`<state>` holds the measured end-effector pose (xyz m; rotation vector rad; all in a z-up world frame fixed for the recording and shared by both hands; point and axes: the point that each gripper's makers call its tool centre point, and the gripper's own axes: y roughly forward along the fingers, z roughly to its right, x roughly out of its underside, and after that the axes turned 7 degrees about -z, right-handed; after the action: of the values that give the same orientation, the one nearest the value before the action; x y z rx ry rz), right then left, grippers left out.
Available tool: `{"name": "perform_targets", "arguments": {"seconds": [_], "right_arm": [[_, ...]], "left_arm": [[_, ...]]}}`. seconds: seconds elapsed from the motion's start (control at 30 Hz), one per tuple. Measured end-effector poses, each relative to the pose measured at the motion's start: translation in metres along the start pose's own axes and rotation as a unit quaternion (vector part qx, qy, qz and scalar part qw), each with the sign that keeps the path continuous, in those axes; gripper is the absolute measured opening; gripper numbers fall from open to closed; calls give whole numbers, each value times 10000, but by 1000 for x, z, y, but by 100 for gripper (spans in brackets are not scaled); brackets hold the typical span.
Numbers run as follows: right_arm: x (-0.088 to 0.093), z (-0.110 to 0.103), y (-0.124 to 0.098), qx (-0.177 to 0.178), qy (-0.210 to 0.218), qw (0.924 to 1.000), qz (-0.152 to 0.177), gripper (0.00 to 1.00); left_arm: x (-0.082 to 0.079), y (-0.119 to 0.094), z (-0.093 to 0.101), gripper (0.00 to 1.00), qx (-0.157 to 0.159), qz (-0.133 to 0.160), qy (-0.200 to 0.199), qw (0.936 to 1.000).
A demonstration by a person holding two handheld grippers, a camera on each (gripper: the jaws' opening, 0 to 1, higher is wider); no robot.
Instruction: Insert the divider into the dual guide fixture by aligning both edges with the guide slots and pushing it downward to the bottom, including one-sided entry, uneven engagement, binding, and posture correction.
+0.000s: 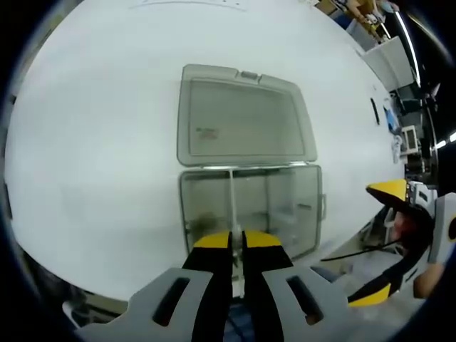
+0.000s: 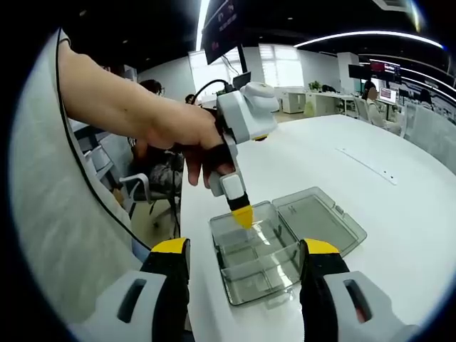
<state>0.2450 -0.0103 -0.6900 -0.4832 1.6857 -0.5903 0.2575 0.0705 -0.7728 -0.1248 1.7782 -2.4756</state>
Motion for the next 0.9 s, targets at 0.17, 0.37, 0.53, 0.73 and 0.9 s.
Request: {"name": "perform_targets", "arguments": {"seconds": [0.17,0.37,0.53,0.73,0.9], "right_arm": [[1,1,-1,11,17,10000,-2,59],[2,0,-1,10,14,10000,-7,59],[3,-1,-1,-5,-9,10000,-23,59],[1,-1,-2,2,-12,10000,-7,59],[1,-1,-3,13,-15,10000,-6,59]], "left_arm": [[0,0,2,0,8,1,23,10000],[1,-5,3,0,17,55,27,10000],[1,-9,5,0,26,101,61,9999],[2,-7,4,0,-6,83,45,10000],[0,-2,5,0,-29,33,60,10000]]}}
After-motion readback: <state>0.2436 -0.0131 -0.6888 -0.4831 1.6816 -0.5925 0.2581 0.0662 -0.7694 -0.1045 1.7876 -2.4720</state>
